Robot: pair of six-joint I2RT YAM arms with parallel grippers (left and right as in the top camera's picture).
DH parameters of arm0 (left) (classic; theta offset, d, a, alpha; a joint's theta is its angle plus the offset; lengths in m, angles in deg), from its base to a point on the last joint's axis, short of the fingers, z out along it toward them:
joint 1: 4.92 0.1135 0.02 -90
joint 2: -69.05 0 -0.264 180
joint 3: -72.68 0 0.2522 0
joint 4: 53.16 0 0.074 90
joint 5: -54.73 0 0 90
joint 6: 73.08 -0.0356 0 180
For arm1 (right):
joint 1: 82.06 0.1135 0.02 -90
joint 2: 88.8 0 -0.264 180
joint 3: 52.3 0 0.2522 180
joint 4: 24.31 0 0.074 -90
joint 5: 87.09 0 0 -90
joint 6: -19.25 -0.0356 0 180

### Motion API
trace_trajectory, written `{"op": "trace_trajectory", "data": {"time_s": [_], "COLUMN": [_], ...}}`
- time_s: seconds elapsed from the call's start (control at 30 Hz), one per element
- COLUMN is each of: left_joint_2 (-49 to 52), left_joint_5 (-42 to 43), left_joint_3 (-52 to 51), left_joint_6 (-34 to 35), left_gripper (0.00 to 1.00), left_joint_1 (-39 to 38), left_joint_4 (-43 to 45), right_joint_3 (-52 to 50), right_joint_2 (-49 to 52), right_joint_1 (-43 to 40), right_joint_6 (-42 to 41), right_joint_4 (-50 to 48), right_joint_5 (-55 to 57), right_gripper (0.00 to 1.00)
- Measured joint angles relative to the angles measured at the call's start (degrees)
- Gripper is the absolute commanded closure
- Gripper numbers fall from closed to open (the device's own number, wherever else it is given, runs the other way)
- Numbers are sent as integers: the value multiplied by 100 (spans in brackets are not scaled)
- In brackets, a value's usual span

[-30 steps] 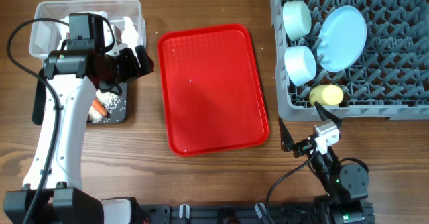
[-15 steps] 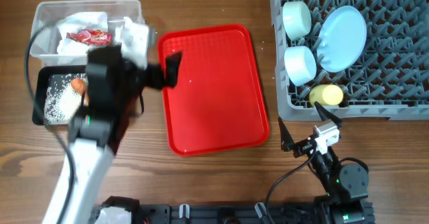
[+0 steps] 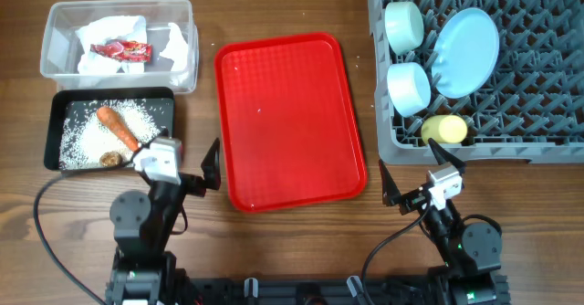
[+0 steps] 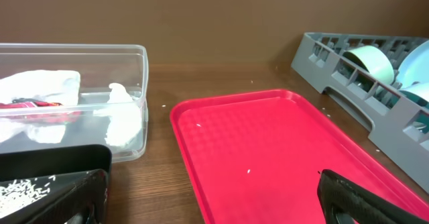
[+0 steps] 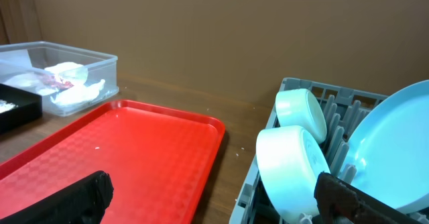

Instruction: Sort waste into correct bins and load items into the dishwasher rack

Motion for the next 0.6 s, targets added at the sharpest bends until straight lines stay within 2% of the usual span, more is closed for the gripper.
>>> {"op": "trace_trajectory", "data": {"time_s": [0.23, 0.6], "left_joint_2": [-800, -1749], "left_joint_5": [-7, -96], "left_joint_3": [-605, -872], "left_joint_6": [17, 17], "left_gripper": [0, 0], "left_joint_1": [160, 160], "left_joint_4": [260, -260], "right_joint_3": [0, 0], "right_joint_2": [0, 0], "right_joint_1": [0, 0], "right_joint_6": [0, 0], "right_joint_4": [0, 0], "right_joint_5": [0, 0], "right_gripper": [0, 0]}}
